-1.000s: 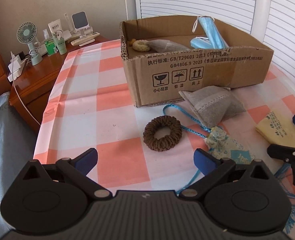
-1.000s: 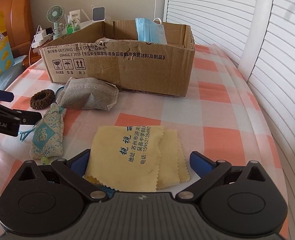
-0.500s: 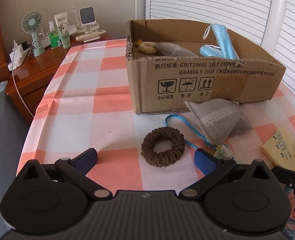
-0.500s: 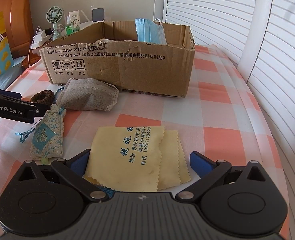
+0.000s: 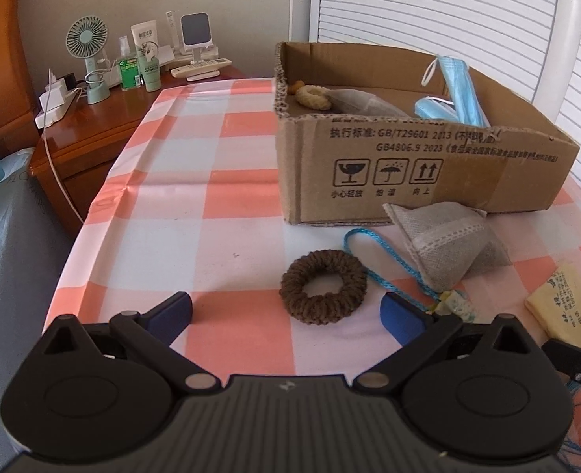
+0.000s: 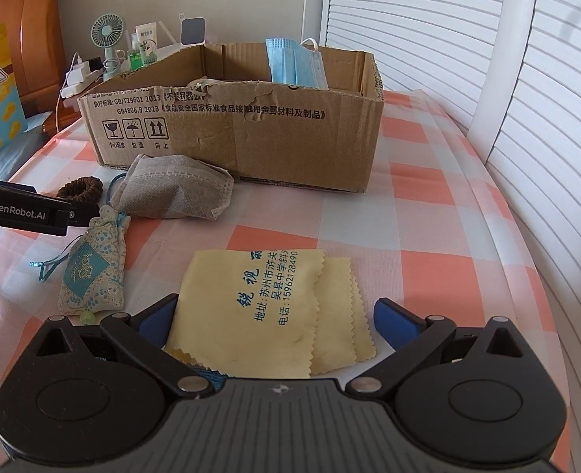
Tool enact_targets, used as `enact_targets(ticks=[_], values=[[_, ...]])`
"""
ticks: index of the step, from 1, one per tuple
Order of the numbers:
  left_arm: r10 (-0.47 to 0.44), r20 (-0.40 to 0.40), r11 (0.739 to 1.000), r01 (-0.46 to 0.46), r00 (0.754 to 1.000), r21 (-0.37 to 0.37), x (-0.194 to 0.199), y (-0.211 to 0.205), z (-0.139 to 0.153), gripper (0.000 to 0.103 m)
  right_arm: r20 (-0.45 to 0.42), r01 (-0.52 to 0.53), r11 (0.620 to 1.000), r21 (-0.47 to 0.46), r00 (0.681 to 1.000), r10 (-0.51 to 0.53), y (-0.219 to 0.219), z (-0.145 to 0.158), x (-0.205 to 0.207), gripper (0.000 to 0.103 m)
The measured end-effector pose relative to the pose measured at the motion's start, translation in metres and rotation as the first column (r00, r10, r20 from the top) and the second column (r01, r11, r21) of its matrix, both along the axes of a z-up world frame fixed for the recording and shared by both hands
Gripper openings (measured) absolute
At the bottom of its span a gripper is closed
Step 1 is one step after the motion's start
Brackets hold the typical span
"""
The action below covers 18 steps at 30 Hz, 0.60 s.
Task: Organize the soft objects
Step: 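Close the right gripper on the yellow cloth while the left gripper grasps the brown hair tie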
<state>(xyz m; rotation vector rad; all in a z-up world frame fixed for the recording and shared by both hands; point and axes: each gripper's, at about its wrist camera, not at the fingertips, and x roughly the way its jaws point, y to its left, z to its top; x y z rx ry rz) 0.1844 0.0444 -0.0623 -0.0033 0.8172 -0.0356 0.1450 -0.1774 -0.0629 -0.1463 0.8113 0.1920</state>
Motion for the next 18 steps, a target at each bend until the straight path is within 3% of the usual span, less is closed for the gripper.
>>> enact_targets(ticks=[1, 3, 8, 18], values=[[-0.010, 0.009, 1.000, 0.010, 1.000, 0.001, 0.000, -0.004, 0.001, 0.087, 0.003, -0.001, 1.000, 0.001, 1.000, 0.001, 0.000, 0.000, 0.000, 0.103], [-0.038, 0.034, 0.999, 0.038, 0.999, 0.000, -0.001, -0.012, 0.004, 0.066, 0.008, -0.006, 1.000, 0.002, 1.000, 0.006, 0.000, -0.001, -0.001, 0.103], [-0.048, 0.060, 0.999, 0.048, 0.997, -0.004, -0.001, -0.019, 0.005, 0.046, 0.015, -0.018, 1.000, 0.006, 1.000, 0.018, -0.001, -0.001, -0.001, 0.103], [-0.049, 0.066, 0.999, 0.049, 0.997, -0.006, -0.001, -0.019, 0.005, 0.045, 0.032, -0.052, 0.999, 0.015, 0.998, 0.052, 0.003, -0.002, 0.002, 0.102]])
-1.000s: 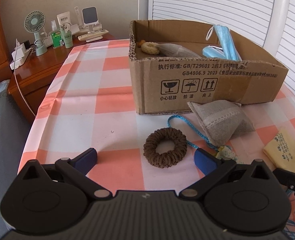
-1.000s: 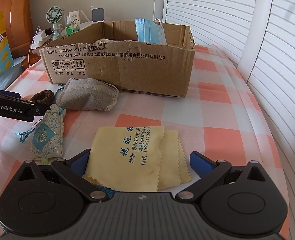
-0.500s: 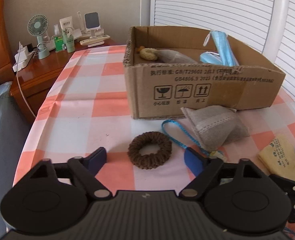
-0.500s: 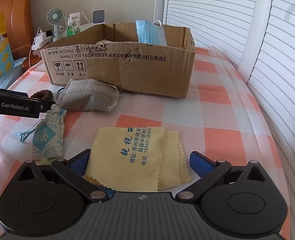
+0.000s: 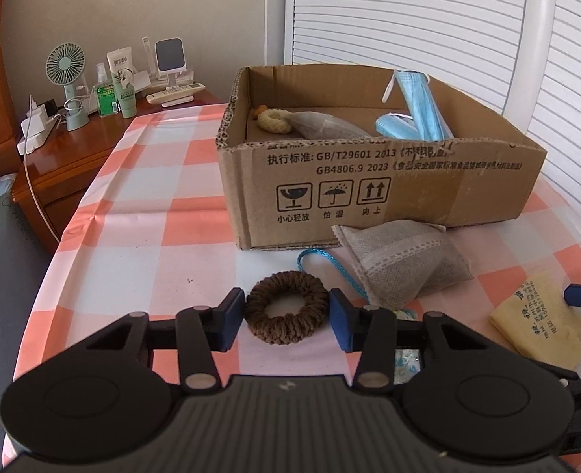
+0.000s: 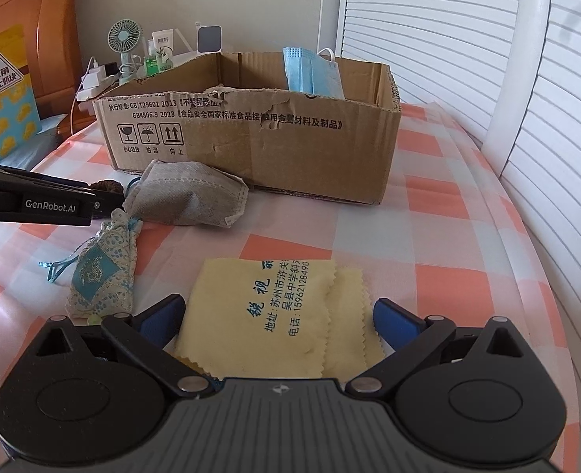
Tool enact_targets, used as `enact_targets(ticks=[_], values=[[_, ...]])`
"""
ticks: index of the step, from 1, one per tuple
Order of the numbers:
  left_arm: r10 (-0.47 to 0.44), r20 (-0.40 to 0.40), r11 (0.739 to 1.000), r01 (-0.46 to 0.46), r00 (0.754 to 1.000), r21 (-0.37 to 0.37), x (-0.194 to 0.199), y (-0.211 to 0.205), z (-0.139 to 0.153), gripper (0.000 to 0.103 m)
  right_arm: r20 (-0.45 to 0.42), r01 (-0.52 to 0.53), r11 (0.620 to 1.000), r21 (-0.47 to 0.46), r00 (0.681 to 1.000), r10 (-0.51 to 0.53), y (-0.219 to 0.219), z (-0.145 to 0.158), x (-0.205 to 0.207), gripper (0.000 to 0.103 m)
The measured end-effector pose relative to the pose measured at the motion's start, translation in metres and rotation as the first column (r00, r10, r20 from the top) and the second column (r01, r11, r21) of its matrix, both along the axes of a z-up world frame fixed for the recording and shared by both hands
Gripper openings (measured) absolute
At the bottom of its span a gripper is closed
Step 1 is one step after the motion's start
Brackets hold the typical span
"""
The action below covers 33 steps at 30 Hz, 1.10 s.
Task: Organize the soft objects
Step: 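Close the right gripper on the yellow cloth while the left gripper grasps the brown hair tie, then drop the yellow cloth into the box while the left gripper releases the hair tie there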
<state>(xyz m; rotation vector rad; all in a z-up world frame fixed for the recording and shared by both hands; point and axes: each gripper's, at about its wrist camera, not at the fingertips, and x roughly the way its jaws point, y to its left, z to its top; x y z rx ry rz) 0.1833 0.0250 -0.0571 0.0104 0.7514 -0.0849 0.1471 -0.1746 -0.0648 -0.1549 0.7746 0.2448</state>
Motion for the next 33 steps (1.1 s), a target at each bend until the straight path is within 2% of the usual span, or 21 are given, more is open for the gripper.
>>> enact_targets(ticks=[9, 11, 13, 14, 17, 24, 33], values=[[-0.007, 0.004, 1.000, 0.007, 1.000, 0.004, 0.000, 0.000, 0.000, 0.045, 0.026, 0.005, 1.000, 0.020, 1.000, -0.006, -0.002, 0.006, 0.001, 0.064], [-0.011, 0.005, 1.000, 0.011, 1.000, 0.003, -0.001, 0.000, 0.000, 0.044, 0.030, 0.017, 1.000, 0.019, 0.999, -0.018, -0.004, 0.007, 0.001, 0.049], [-0.018, 0.007, 1.000, 0.018, 1.000, 0.004, -0.002, 0.001, 0.000, 0.042, 0.031, 0.027, 0.999, 0.021, 0.999, -0.027, -0.006, 0.008, 0.002, 0.043], [-0.020, 0.008, 1.000, 0.020, 1.000, 0.004, -0.002, 0.001, 0.000, 0.042, 0.031, 0.031, 0.999, 0.023, 0.999, -0.032, -0.007, 0.008, 0.002, 0.036], [-0.031, 0.008, 1.000, 0.031, 0.999, 0.004, -0.003, 0.001, 0.001, 0.039, 0.026, 0.035, 0.999, 0.038, 0.999, -0.036, -0.010, 0.009, 0.001, 0.027], [-0.055, 0.014, 0.998, 0.055, 0.998, 0.005, -0.006, 0.004, 0.007, 0.035, 0.037, 0.026, 0.999, 0.026, 0.999, -0.027, -0.009, 0.015, -0.004, 0.025], [-0.151, 0.005, 0.988, 0.151, 0.988, 0.012, -0.018, 0.010, 0.025, 0.035, 0.067, -0.027, 0.999, -0.034, 0.997, 0.029, -0.008, 0.030, -0.016, 0.025]])
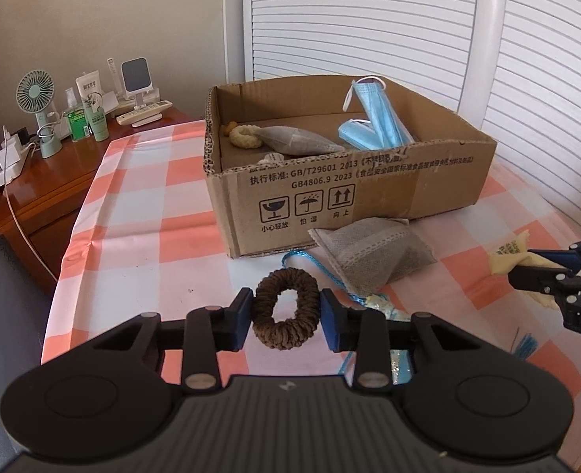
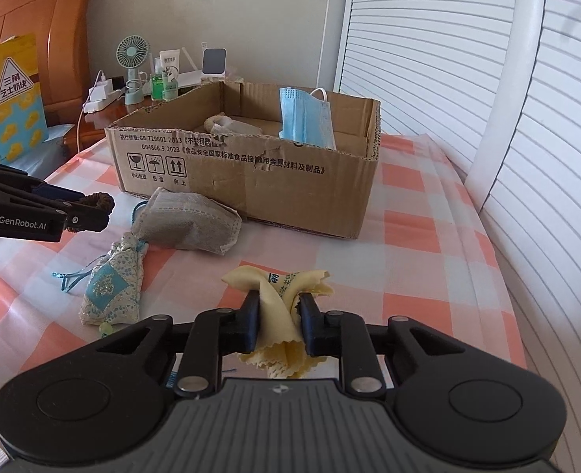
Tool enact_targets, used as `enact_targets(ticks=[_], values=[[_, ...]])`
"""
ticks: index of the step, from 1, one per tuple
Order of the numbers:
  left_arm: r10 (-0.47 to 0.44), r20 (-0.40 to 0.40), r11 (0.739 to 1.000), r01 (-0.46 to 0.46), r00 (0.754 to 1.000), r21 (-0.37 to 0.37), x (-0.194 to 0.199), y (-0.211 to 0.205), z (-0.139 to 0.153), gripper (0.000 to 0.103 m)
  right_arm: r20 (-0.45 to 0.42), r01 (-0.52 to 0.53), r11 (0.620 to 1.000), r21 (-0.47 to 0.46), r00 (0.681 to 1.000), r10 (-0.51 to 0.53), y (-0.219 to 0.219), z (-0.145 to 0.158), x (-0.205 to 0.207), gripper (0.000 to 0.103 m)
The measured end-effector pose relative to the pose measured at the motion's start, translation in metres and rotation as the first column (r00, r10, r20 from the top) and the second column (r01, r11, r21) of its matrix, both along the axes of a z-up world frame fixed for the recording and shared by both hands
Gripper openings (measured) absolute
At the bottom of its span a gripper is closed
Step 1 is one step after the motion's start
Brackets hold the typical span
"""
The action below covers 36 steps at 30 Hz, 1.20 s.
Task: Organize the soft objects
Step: 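Drop the yellow cloth into the box while the left gripper releases the hair tie there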
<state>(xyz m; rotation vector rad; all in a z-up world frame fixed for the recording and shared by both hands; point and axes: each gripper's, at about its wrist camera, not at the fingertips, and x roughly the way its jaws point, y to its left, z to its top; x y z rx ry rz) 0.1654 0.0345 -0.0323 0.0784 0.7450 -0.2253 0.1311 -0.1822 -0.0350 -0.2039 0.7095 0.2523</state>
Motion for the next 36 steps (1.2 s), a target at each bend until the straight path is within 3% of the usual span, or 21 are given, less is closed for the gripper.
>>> enact_targets(ticks=[8, 12, 18, 23, 25, 27, 29, 36], values=[[-0.100, -0.007, 0.995, 0.100, 0.995, 0.002, -0.011, 0.001, 0.023, 0.035, 0.040, -0.063, 0.997, -0.039, 0.997, 0.064, 0.005, 0.021, -0.008, 0.025], [-0.136, 0.025, 0.991, 0.136, 0.990, -0.013, -0.006, -0.003, 0.043, 0.035, 0.068, -0.086, 0.995, -0.041, 0.994, 0.089, 0.005, 0.035, -0.006, 0.025], [-0.179, 0.101, 0.984, 0.180, 0.979, -0.002, 0.022, -0.023, 0.071, 0.035, 0.111, -0.110, 0.992, -0.060, 0.987, 0.116, 0.005, 0.053, 0.002, 0.025], [-0.178, 0.133, 0.984, 0.180, 0.975, -0.002, 0.059, -0.041, 0.078, 0.036, 0.125, -0.126, 0.989, -0.078, 0.983, 0.135, 0.008, 0.059, 0.011, 0.025], [-0.170, 0.142, 0.985, 0.173, 0.975, -0.006, 0.072, -0.046, 0.076, 0.040, 0.127, -0.128, 0.989, -0.073, 0.982, 0.137, 0.009, 0.059, 0.014, 0.025], [-0.174, 0.141, 0.984, 0.179, 0.975, -0.024, 0.083, -0.049, 0.072, 0.066, 0.127, -0.131, 0.989, -0.068, 0.982, 0.139, 0.010, 0.059, 0.015, 0.025], [-0.162, 0.119, 0.986, 0.167, 0.980, -0.030, 0.087, -0.050, 0.067, 0.080, 0.128, -0.134, 0.989, -0.065, 0.982, 0.141, 0.012, 0.060, 0.016, 0.025], [-0.113, 0.102, 0.992, 0.118, 0.988, -0.036, 0.062, -0.029, 0.066, 0.095, 0.138, -0.137, 0.988, -0.078, 0.980, 0.146, 0.014, 0.063, 0.026, 0.025]])
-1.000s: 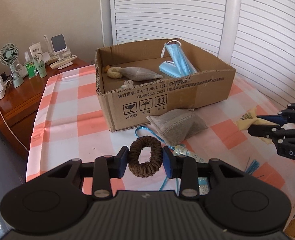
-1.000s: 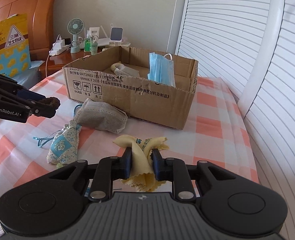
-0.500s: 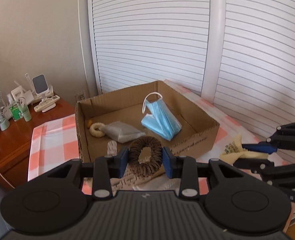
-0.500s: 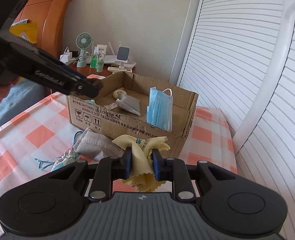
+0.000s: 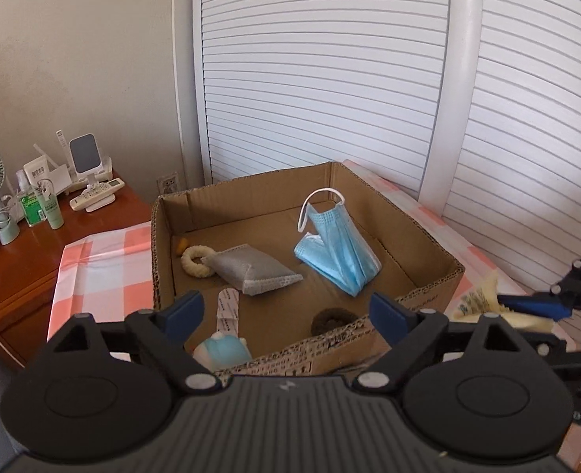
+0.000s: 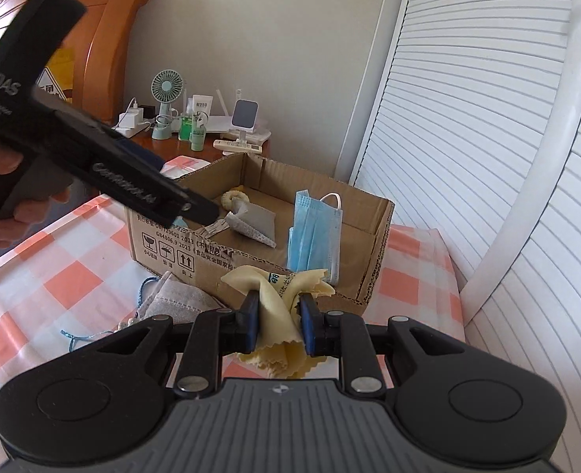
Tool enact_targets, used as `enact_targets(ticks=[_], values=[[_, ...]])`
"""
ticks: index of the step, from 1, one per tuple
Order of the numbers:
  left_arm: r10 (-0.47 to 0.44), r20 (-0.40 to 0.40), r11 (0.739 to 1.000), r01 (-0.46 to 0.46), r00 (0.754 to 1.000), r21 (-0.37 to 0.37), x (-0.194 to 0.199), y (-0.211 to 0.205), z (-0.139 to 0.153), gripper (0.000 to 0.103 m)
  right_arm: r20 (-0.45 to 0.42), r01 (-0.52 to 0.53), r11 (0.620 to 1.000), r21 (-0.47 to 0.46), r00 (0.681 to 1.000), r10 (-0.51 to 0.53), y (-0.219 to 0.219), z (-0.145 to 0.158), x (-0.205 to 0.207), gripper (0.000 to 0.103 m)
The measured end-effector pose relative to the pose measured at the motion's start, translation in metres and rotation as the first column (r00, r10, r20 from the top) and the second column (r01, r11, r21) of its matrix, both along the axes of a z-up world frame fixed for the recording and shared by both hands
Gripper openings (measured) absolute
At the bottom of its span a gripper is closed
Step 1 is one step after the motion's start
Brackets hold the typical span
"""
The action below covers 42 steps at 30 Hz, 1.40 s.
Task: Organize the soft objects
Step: 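Drop the yellow cloth into the box while the left gripper releases the hair tie there, then withdraw the right gripper toward the grey lace-trimmed pouch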
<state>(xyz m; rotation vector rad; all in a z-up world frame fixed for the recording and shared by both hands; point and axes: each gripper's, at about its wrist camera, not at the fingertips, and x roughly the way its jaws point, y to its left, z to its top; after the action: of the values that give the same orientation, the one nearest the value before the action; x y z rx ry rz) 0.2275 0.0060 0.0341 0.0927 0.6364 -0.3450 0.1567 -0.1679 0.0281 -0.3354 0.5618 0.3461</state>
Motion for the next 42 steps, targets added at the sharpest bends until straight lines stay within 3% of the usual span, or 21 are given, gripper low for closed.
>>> enact_targets(ticks=[13, 25, 30, 35, 38, 42], values=[[0.129, 0.016, 0.990, -0.129, 0.992, 0.062, -0.068, 0.023, -0.002, 0.101, 0.024, -0.032, 0.999, -0.005, 0.999, 0.032, 0.023, 0.022, 0.040, 0.025], [0.167, -0.018, 0.985, -0.166, 0.986, 0.053, -0.081, 0.037, -0.014, 0.102, -0.023, -0.088, 0.996, 0.010, 0.996, 0.088, 0.070, 0.031, 0.102, 0.025], [0.194, -0.029, 0.980, -0.193, 0.980, 0.044, -0.081, 0.046, -0.016, 0.102, -0.072, -0.112, 0.994, -0.013, 0.991, 0.111, 0.093, 0.019, 0.120, 0.029], [0.208, -0.034, 0.978, -0.207, 0.978, 0.039, -0.083, 0.053, -0.018, 0.102, -0.125, -0.091, 0.996, -0.001, 0.988, 0.090, 0.096, 0.003, 0.128, 0.069], [0.213, -0.034, 0.977, -0.211, 0.976, 0.038, -0.084, 0.056, -0.018, 0.101, -0.113, -0.073, 0.997, 0.001, 0.991, 0.073, 0.093, 0.003, 0.124, 0.089], [0.219, -0.038, 0.975, -0.218, 0.975, 0.036, -0.085, 0.058, -0.019, 0.102, -0.100, -0.059, 0.998, 0.031, 0.993, 0.062, 0.086, 0.012, 0.114, 0.101]])
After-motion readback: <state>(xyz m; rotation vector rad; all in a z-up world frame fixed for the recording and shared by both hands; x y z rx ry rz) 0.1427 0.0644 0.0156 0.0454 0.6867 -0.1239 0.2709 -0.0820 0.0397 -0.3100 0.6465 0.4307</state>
